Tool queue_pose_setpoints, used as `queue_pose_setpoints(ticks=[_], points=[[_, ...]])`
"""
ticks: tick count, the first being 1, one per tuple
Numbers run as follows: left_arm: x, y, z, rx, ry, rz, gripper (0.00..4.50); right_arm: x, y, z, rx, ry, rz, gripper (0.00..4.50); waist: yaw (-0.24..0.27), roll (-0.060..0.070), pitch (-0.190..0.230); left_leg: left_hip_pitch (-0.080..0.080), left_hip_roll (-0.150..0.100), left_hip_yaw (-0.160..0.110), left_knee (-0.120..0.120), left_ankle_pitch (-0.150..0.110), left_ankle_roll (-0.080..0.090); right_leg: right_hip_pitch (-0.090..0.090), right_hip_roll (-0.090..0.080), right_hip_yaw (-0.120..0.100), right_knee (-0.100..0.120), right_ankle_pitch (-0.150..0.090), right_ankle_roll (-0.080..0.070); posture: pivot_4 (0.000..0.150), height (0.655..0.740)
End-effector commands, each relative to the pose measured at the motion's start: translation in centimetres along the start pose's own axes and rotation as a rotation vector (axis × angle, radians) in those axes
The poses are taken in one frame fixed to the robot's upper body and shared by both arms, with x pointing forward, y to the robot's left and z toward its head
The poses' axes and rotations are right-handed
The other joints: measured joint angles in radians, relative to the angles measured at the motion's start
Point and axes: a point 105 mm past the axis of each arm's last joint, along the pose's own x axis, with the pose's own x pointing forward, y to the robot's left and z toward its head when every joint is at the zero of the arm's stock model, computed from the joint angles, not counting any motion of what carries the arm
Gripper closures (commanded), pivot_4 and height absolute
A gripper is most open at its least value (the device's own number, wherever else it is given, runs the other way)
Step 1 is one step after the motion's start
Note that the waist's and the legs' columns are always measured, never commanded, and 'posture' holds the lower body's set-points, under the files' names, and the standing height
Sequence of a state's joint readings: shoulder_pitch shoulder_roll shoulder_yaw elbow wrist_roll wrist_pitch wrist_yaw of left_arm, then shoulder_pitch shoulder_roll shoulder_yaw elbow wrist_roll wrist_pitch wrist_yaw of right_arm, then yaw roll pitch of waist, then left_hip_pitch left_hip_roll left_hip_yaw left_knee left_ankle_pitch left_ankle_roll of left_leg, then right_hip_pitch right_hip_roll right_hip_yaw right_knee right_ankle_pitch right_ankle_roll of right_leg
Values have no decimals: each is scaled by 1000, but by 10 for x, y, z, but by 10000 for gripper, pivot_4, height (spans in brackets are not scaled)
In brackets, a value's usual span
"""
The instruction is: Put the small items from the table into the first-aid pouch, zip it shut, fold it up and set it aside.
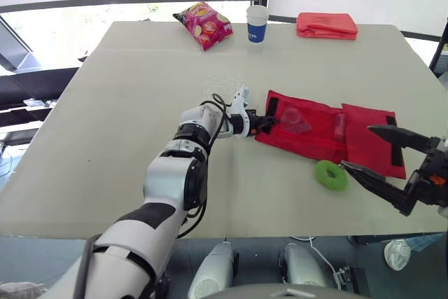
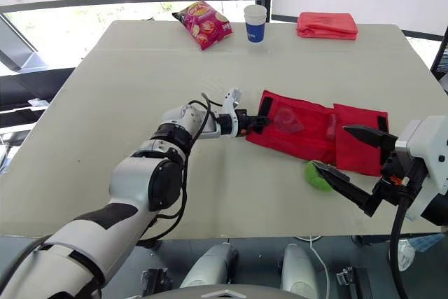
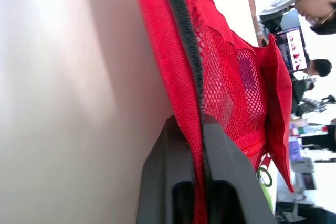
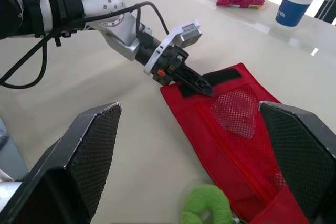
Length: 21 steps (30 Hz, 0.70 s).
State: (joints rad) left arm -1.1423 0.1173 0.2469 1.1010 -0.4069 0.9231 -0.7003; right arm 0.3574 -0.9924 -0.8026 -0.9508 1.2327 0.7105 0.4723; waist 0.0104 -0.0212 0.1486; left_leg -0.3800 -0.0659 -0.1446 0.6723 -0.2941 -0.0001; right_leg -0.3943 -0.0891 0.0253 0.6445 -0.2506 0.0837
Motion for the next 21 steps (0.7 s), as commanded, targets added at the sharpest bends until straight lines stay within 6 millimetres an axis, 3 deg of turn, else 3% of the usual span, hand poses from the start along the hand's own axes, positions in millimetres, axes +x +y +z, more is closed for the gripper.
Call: queue_pose_setpoints(ticks=[1,7,9,15,20,21], points=[[-26,0,14,1,-55,-23,44151,0,-2,5,-35,-11,-2,0,-6,0,0,0,0,-1,0,0,0,0,0,0,0,0,0,1500,7400],[-99,32,14,24,-181,103,44151,6,-4,2,-43,-13,29,0,-43,1,0,2,4,-1,-3,0,0,-3,2,2,2,0,0,1500,7400],[-114,40,11,56,-205,150,44151,8,-6,3,-47,-24,40,0,-45,1,-1,2,6,-1,-3,0,0,-3,2,3,2,0,0,1500,7400],[-126,46,12,77,-249,184,44151,18,-10,2,-47,-33,100,0,-9,0,-1,1,3,-2,0,0,0,-2,1,2,1,0,0,1500,7400],[-138,45,17,29,-279,144,44151,21,-12,2,-46,-31,134,0,-9,0,-1,1,2,-2,0,0,0,-2,0,2,1,0,0,1500,7400],[-141,45,15,6,-278,132,37674,21,-13,2,-46,-30,137,0,-11,0,-1,1,2,-2,0,0,0,-2,0,2,1,0,0,1500,7400]])
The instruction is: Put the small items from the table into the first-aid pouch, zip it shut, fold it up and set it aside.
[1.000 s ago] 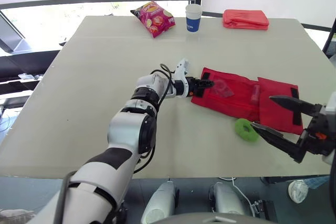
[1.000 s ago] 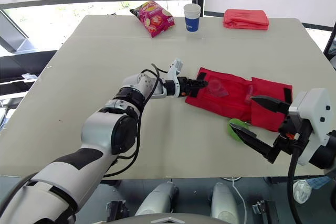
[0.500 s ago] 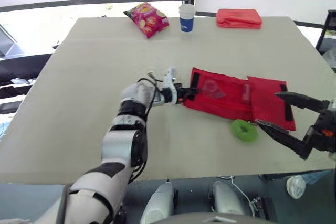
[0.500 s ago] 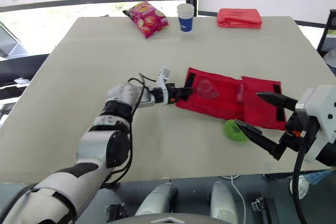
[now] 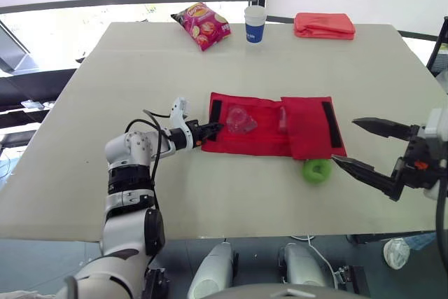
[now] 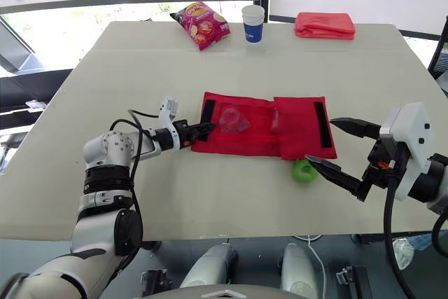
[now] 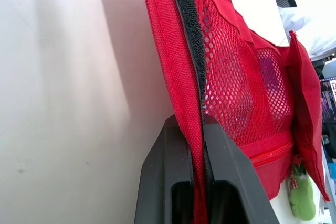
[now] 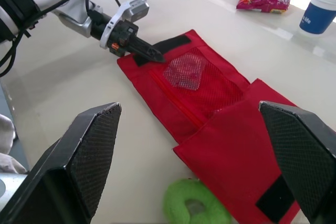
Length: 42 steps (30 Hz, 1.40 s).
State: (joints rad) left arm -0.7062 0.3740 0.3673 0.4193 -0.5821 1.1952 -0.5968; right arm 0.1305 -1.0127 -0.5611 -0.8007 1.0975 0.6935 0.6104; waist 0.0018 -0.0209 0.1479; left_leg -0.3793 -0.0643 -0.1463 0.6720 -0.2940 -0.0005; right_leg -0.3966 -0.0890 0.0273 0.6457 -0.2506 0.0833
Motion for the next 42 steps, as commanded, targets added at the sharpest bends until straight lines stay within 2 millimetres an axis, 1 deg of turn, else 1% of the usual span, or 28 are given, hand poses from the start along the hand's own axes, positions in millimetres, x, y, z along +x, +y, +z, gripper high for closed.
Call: queue_pose_setpoints(ticks=[1,4,5,6,11,15,19,23,27,29,31,32,35,36,37,39,42], points=[[-14,-7,10,-31,-47,-60,34822,0,-1,5,-33,-5,15,0,-5,0,0,0,0,0,0,0,0,0,0,0,0,0,0,1500,7400],[-21,-8,-1,-88,-60,-95,21742,0,-1,5,-29,-8,23,0,-10,0,0,0,0,0,0,0,0,0,0,0,0,0,0,1500,7400],[-24,-9,-7,-111,-63,-107,18888,1,-1,5,-27,-9,26,0,-11,0,0,0,1,0,0,0,0,0,0,0,0,0,0,1500,7400],[-26,-9,-13,-119,-65,-110,15007,1,0,4,-25,-8,29,0,-12,0,0,0,1,0,-1,0,0,0,0,0,0,0,0,1500,7400],[-32,-16,-38,-183,-101,-132,15007,2,0,4,-18,-5,44,0,-6,0,-1,0,3,0,0,0,0,0,-1,0,0,0,0,1500,7400],[-35,-21,-49,-200,-133,-131,15007,3,-1,5,-19,-2,53,0,-1,0,-1,0,3,0,0,0,0,0,-1,0,0,0,0,1500,7400],[-28,-28,-53,-209,-209,-116,15007,4,-1,6,-19,3,63,0,9,0,-1,0,3,1,0,0,0,0,-1,1,-1,0,0,1500,7400],[-19,-44,-65,-222,-247,-113,15007,3,-2,9,-21,5,66,0,15,0,-1,0,2,1,0,0,0,1,-1,1,-1,0,0,1500,7400],[-14,-45,-70,-221,-257,-73,15007,4,-2,9,-20,8,67,0,14,0,-1,0,1,2,0,0,0,1,-1,1,-1,0,0,1500,7400],[-9,-46,-73,-220,-258,-60,15007,4,-3,9,-19,9,67,0,14,0,-1,0,0,2,0,0,0,1,-1,1,-1,0,0,1500,7400],[-1,-47,-75,-225,-254,-58,19975,4,-3,9,-19,7,64,0,15,0,-1,0,0,2,0,0,0,1,-1,1,-1,0,0,1500,7400],[0,-47,-72,-228,-264,-58,23515,4,-2,10,-21,6,63,0,15,0,-1,0,0,2,0,0,0,1,-1,1,-1,0,0,1500,7400],[4,-44,-68,-225,-275,-56,37061,4,-3,10,-24,2,56,0,15,0,-1,0,0,2,0,0,0,1,-1,1,-2,0,0,1500,7400],[4,-44,-67,-225,-277,-56,42784,5,-3,10,-26,1,55,0,16,0,-1,0,0,2,0,0,0,2,-1,1,-2,0,0,1500,7400],[3,-43,-66,-226,-280,-57,44297,5,-3,11,-28,1,53,0,16,1,-2,1,0,2,0,0,0,2,-1,1,-2,0,0,1500,7400],[-3,-38,-62,-196,-282,-51,44297,4,-5,11,-34,-4,47,0,14,1,-2,1,0,2,0,0,0,2,-1,1,-2,0,0,1500,7400],[-26,-20,-40,-101,-298,-19,44297,5,-8,8,-35,-3,39,0,8,1,-2,1,0,2,-1,0,0,2,1,0,-1,0,0,1500,7400]])
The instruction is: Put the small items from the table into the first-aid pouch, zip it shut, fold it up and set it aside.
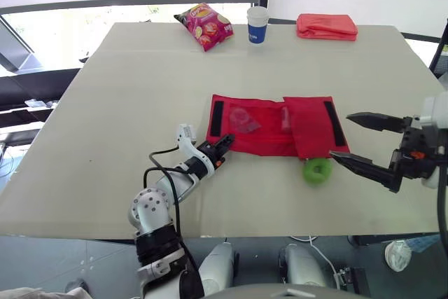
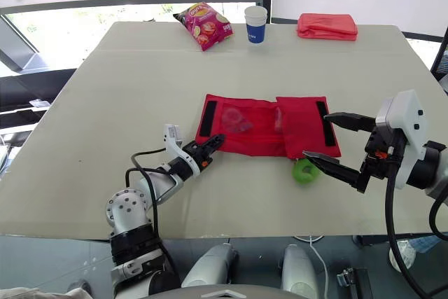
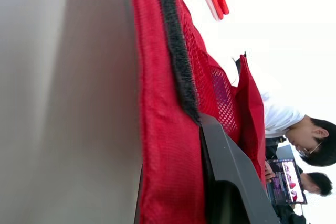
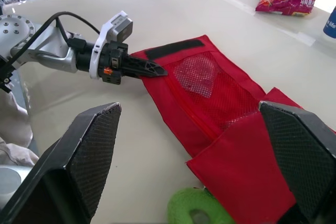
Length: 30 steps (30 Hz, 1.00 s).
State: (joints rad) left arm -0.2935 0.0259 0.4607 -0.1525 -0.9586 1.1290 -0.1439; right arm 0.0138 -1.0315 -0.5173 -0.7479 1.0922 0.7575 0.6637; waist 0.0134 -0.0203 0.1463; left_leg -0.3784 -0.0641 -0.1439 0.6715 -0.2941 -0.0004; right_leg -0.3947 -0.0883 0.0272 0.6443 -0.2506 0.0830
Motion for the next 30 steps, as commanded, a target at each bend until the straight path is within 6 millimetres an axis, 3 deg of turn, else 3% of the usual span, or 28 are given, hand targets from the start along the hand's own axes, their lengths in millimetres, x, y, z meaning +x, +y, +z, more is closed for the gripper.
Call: queue_pose_setpoints(ticks=[1,5,8,9,11,16,19,23,30], points=[[-19,8,37,96,-50,-1,44297,1,-3,1,-32,-16,-16,0,-8,0,0,0,1,0,-1,0,0,0,1,1,0,0,0,1500,7400],[-32,5,69,219,-25,-31,44297,12,-9,-7,-52,-10,-35,0,-16,0,0,1,1,0,-1,0,0,-1,1,1,0,0,0,1500,7400],[-41,-4,88,325,29,-59,44297,31,-20,-15,-61,-21,-68,0,-24,0,0,0,1,-1,-1,0,0,-1,1,0,0,0,0,1500,7400],[-42,-6,90,345,48,-68,45000,39,-24,-18,-59,-23,-80,4053,-25,1,0,1,1,-1,-2,0,0,-2,1,0,0,0,0,1500,7400],[-44,-11,91,385,94,-97,45000,58,-27,-25,-59,-32,-67,6872,-28,2,0,0,1,-1,-2,0,0,-2,1,1,0,0,0,1500,7400],[-39,-21,94,428,154,-148,45000,106,-39,-46,-86,-19,-54,28170,-29,2,0,0,1,-1,-3,0,0,-4,0,1,0,0,0,1500,7400],[-31,-35,99,463,166,-188,45000,138,-52,-65,-151,46,-60,44629,-28,2,0,-1,0,-1,-2,0,-1,-6,0,1,0,0,0,1500,7400],[-17,-62,93,490,185,-259,45000,159,-56,-97,-239,176,-43,44629,-28,2,0,-2,0,-3,-3,0,-1,-6,-2,-1,0,0,0,1500,7400],[8,-110,53,557,295,-403,45000,180,-55,-129,-280,292,-49,44629,-42,0,-2,-1,0,-2,-2,1,-1,-6,-2,-1,2,0,0,1500,7400]])
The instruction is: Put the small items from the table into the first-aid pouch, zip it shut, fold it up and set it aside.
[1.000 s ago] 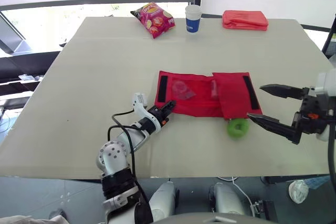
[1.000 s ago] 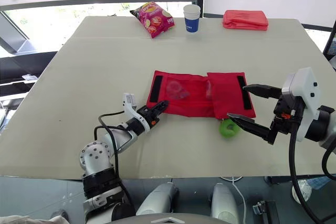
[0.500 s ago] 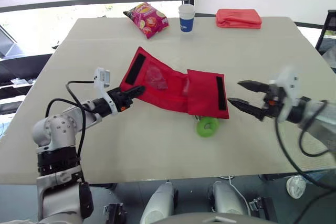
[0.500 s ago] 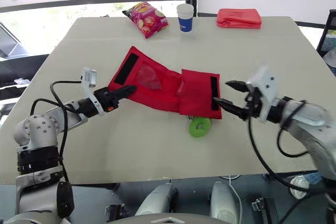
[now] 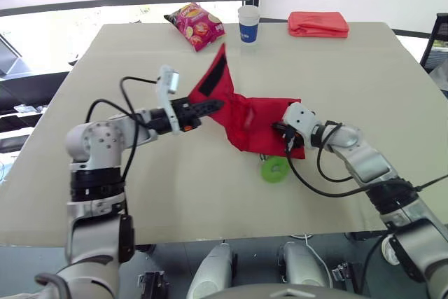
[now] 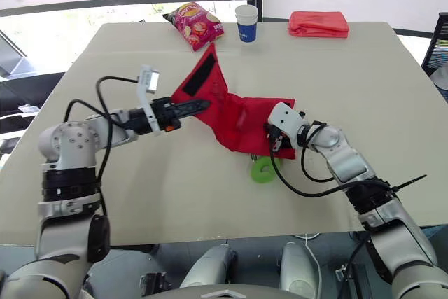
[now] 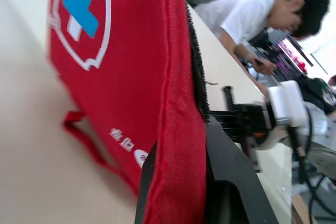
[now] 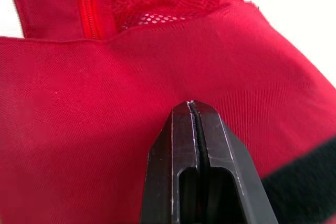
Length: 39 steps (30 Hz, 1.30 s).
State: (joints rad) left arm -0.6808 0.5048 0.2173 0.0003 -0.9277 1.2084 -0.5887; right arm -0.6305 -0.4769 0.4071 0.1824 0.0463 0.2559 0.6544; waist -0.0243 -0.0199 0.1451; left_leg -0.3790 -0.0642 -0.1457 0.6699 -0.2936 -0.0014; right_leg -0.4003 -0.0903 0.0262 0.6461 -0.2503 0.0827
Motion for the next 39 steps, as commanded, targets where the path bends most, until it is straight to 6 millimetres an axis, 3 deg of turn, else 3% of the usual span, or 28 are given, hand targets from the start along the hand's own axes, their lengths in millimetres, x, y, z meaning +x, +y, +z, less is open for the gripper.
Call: queue_pose_setpoints(ticks=[1,8,12,16,22,28,29,32,34,37,39], points=[[23,-33,1,76,39,-99,45000,8,5,-28,7,108,-17,44629,-7,-1,-1,0,0,0,0,0,0,0,0,0,0,0,0,1500,7400],[63,-42,-34,96,162,-147,45000,12,12,-32,27,92,-19,44629,-18,2,-6,1,0,0,-1,0,0,1,1,1,1,0,0,1500,7400],[87,-35,-48,110,205,-120,45000,5,19,-20,32,16,-14,44629,-11,2,-8,1,-1,0,0,0,0,1,0,0,0,0,0,1500,7400],[99,-26,-62,166,259,-86,45000,-9,23,-9,-1,-27,-29,44629,-10,3,-8,0,-1,-1,-1,0,0,1,0,0,0,0,0,1500,7400],[108,-22,-71,231,290,-81,45000,-64,27,6,-9,-19,-107,44629,0,4,-7,-1,-2,0,-1,0,0,0,0,0,-1,0,0,1500,7400],[110,-23,-71,344,303,-99,45000,-124,34,26,114,-42,-211,44629,13,5,-7,-2,-1,0,-1,0,0,0,1,0,-1,0,0,1500,7400],[109,-26,-70,348,304,-116,41663,-134,32,29,140,-52,-243,44917,13,4,-7,-2,-1,0,-1,0,0,0,0,1,-1,0,0,1500,7400],[106,-38,-67,360,294,-186,31121,-159,28,33,185,-66,-299,36445,13,4,-7,-1,-1,0,-1,0,0,0,0,0,-1,0,0,1500,7400],[102,-41,-65,370,291,-233,24888,-173,24,36,206,-84,-345,29290,14,5,-7,-1,-1,0,-1,0,0,0,1,0,-1,0,0,1500,7400],[97,-40,-66,398,289,-282,11335,-184,17,44,284,-155,-385,15075,11,5,-7,-1,-1,0,-1,0,0,0,1,1,-1,0,0,1500,7400],[96,-35,-68,455,289,-283,11335,-183,10,48,334,-194,-387,15075,11,5,-7,-1,0,1,-1,0,0,0,1,1,0,0,0,1500,7400]])
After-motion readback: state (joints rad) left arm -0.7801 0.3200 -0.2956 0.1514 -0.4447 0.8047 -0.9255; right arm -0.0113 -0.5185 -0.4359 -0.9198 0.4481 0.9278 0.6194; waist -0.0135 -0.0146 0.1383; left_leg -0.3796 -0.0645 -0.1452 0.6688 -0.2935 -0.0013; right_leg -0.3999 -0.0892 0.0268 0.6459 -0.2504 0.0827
